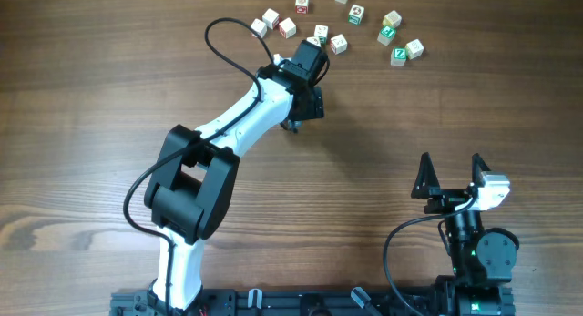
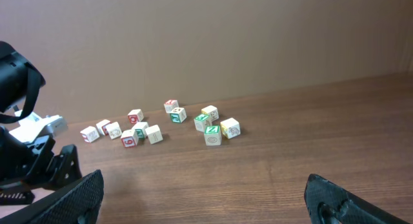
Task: Form a horizontal line
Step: 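Carry the block toward the table center and lower it, then release the block and retract the left gripper toward the front, then reach the right gripper into the block cluster and grasp a block, then place the block beside the first block at table center, then move the right gripper back to the cluster toward another block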
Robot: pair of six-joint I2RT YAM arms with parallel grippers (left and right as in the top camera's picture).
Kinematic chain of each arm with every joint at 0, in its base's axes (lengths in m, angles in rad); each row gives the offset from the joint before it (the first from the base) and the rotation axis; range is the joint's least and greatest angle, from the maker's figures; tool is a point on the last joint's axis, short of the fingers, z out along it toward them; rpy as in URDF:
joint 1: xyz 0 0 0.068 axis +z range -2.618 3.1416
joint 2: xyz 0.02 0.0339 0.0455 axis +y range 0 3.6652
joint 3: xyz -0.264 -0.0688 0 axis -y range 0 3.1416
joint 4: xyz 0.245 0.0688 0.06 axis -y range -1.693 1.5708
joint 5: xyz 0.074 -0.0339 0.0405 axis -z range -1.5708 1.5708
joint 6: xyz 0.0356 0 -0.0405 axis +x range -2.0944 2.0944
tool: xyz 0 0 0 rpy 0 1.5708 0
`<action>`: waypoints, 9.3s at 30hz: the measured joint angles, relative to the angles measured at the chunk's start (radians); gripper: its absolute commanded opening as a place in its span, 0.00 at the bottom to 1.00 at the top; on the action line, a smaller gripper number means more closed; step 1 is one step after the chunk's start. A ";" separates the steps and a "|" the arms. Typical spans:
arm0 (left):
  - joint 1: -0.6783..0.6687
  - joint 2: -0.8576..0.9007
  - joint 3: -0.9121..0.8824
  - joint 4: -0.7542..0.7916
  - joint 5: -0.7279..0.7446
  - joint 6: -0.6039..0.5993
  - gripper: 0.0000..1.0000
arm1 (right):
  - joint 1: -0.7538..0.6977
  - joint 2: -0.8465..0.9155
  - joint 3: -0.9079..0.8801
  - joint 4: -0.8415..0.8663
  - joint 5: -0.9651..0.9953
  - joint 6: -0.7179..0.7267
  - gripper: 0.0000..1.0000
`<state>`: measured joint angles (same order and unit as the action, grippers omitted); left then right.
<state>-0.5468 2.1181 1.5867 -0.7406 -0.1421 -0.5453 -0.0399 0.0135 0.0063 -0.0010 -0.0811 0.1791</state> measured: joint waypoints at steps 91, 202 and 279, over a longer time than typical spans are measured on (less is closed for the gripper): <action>0.109 -1.154 -0.109 -0.943 -0.178 0.059 1.00 | 0.375 2.000 1.675 -0.297 -0.219 0.407 0.99; 0.109 -1.154 -0.109 -0.944 -0.179 0.059 1.00 | 0.337 2.056 1.632 -0.134 0.235 0.190 0.99; 0.109 -1.154 -0.109 -0.943 -0.178 0.059 1.00 | 0.324 2.385 1.635 0.058 0.033 -0.210 0.44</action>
<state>-0.4381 0.9646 1.4773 -1.6840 -0.3202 -0.4866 0.2840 2.3985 1.6409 0.0574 -0.0483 -0.0311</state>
